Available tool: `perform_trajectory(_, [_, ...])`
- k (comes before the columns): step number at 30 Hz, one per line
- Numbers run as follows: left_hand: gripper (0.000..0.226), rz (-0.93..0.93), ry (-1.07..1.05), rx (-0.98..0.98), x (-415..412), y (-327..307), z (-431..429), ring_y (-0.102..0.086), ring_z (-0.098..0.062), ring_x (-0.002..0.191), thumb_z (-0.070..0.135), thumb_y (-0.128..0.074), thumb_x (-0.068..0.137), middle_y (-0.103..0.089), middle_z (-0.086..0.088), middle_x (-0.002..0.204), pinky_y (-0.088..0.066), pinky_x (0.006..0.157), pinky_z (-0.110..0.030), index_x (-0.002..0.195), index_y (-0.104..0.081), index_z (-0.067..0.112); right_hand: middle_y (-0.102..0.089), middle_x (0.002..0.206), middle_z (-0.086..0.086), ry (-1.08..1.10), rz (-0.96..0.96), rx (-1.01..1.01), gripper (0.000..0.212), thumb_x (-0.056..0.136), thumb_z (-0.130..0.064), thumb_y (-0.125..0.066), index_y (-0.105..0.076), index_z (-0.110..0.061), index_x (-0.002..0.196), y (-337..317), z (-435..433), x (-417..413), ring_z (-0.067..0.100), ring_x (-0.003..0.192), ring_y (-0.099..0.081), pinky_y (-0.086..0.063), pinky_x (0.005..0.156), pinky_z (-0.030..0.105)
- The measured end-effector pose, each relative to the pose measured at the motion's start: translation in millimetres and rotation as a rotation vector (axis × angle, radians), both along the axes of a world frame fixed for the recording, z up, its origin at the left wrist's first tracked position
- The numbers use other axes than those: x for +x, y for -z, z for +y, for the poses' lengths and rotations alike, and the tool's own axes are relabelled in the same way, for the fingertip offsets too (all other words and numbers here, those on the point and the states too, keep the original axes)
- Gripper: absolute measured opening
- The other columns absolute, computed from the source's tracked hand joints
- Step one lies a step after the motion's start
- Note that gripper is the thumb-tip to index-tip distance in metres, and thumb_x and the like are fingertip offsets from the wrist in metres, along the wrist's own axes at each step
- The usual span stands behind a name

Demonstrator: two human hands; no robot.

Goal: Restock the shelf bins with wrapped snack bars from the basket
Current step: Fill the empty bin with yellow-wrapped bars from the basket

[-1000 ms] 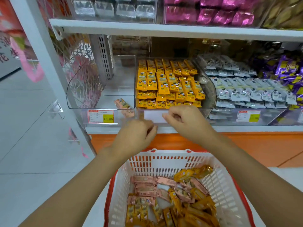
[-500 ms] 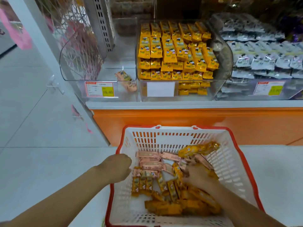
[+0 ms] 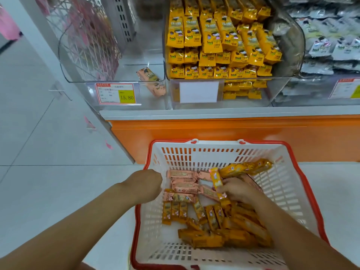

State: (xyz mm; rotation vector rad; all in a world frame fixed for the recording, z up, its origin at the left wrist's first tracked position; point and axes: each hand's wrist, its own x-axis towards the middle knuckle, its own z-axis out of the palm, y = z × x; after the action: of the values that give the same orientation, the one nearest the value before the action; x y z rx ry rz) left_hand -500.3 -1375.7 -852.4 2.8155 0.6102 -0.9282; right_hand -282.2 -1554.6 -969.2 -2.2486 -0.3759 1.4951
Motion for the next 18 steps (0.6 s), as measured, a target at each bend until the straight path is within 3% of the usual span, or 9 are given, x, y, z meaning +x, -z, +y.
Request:
perform_trajectory(1, [0.036,0.006,-0.005,-0.005,1,-1,0,-0.045,-0.017,0.070,0.022,-0.041,0.098,-0.036,0.003,0.065,-0.042,0.069,-0.030,0.064,-0.036,0.014,-0.061,0.077,0.015,-0.067,0.035,-0.005,0.015,0.081,-0.016,-0.074,-0.065,-0.010,0.090,-18,0,8,0.020,0.062,-0.058,-0.050,0.056,0.034])
perform_trajectory(3, [0.041,0.023,-0.020,-0.017,2,-3,-1,-0.042,-0.014,0.062,0.022,-0.042,0.098,-0.034,0.002,0.063,-0.041,0.068,-0.030,0.059,-0.030,0.017,-0.050,0.073,0.009,-0.339,-0.015,-0.083,0.023,0.076,-0.023,-0.076,-0.054,-0.016,0.077,-42,-4,22,0.013,0.051,-0.046,-0.037,0.049,0.028])
perform_trajectory(5, [0.042,0.048,-0.037,-0.029,3,-6,-2,-0.034,-0.010,0.054,0.022,-0.043,0.099,-0.033,0.002,0.062,-0.041,0.068,-0.030,0.059,-0.029,0.017,-0.053,0.084,0.004,-0.661,-0.159,-0.257,0.021,0.079,-0.022,-0.072,-0.058,-0.009,0.089,-54,-14,30,0.007,0.052,-0.042,-0.033,0.048,0.023])
perform_trajectory(7, [0.043,0.061,-0.054,-0.040,4,-9,-3,-0.031,-0.008,0.053,0.021,-0.044,0.098,-0.033,0.001,0.061,-0.045,0.071,-0.033,0.058,-0.029,0.016,-0.055,0.088,0.002,-0.847,-0.264,-0.459,0.039,0.082,-0.021,-0.069,-0.057,-0.003,0.114,-57,-23,31,0.007,0.057,-0.045,-0.038,0.051,0.022])
perform_trajectory(9, [0.043,0.060,-0.065,-0.053,4,-13,-5,-0.031,-0.008,0.053,0.020,-0.044,0.098,-0.032,0.001,0.061,-0.048,0.077,-0.035,0.058,-0.029,0.016,-0.056,0.079,0.001,-0.961,-0.276,-0.574,0.012,0.082,-0.017,-0.071,-0.065,-0.009,0.088,-64,-31,24,0.010,0.060,-0.051,-0.045,0.061,0.025])
perform_trajectory(10, [0.043,0.062,-0.068,-0.057,5,-14,-6,-0.032,-0.009,0.053,0.020,-0.045,0.098,-0.033,0.001,0.061,-0.048,0.078,-0.035,0.058,-0.029,0.016,-0.058,0.080,0.001,-0.980,-0.288,-0.618,0.006,0.081,-0.016,-0.072,-0.066,-0.013,0.081,-61,-37,20,0.012,0.065,-0.054,-0.046,0.066,0.027])
perform_trajectory(13, [0.042,0.079,-0.071,-0.048,6,-16,-10,-0.037,-0.011,0.057,0.021,-0.047,0.098,-0.035,0.002,0.063,-0.046,0.075,-0.032,0.059,-0.031,0.017,-0.064,0.105,0.006,-0.889,-0.393,-0.579,0.026,0.084,-0.012,-0.065,-0.066,-0.017,0.110,-30,-62,2,0.019,0.086,-0.060,-0.047,0.071,0.029])
perform_trajectory(16, [0.040,0.101,-0.073,-0.038,6,-15,-12,-0.042,-0.013,0.064,0.023,-0.048,0.097,-0.040,0.002,0.067,-0.041,0.071,-0.027,0.061,-0.033,0.015,-0.060,0.094,0.003,-0.717,-0.593,-0.434,0.014,0.092,-0.010,-0.048,-0.060,-0.016,0.089,-11,-85,-15,0.020,0.097,-0.063,-0.046,0.073,0.028])
perform_trajectory(18, [0.037,0.112,-0.076,-0.037,6,-15,-13,-0.044,-0.014,0.068,0.023,-0.048,0.097,-0.047,-0.003,0.075,-0.041,0.071,-0.027,0.064,-0.035,0.013,-0.065,0.105,0.003,-0.698,-0.662,-0.382,0.020,0.093,-0.011,-0.046,-0.063,-0.016,0.103,-6,-92,-22,0.019,0.099,-0.064,-0.049,0.079,0.030])
